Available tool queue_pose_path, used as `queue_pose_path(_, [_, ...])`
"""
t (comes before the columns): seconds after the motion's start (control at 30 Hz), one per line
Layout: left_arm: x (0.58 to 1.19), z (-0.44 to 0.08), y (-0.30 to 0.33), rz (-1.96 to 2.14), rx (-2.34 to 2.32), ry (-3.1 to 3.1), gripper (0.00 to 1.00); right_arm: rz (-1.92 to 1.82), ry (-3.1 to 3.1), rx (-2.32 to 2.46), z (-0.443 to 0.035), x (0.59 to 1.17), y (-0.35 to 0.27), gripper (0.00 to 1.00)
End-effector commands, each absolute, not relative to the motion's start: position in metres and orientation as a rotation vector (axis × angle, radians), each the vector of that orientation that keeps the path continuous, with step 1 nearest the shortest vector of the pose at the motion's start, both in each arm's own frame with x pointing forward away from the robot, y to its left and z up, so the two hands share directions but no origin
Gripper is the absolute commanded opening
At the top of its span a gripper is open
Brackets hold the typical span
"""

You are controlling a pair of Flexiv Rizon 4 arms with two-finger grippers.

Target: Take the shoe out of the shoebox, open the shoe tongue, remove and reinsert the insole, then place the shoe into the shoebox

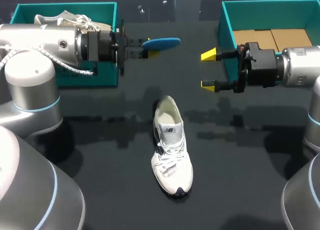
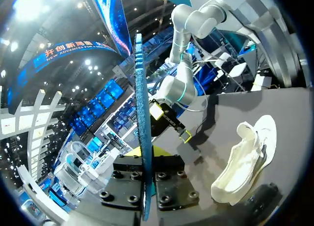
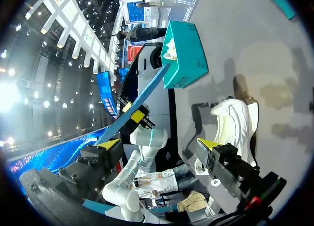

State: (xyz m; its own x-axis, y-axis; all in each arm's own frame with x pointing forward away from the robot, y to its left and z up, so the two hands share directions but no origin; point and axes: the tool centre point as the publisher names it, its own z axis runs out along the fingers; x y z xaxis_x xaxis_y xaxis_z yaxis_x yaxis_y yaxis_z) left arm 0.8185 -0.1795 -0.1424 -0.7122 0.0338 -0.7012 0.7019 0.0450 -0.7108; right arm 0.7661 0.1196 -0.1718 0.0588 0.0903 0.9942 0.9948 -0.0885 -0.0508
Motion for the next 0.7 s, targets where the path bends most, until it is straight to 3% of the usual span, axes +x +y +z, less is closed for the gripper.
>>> queue_pose_path(0.03, [0.8175,-0.1415,-0.1807,-1.713,0.735,1.826,0.00,-1.186,-1.195,-1.369,-0.1719,0.7660,0.1210,1.00])
queue_pose_path(0.7, [0.8147,-0.1423,-0.1834,-1.380,1.098,1.584,0.00,-1.186,-1.195,-1.369,-0.1719,0.7660,0.1210,1.00])
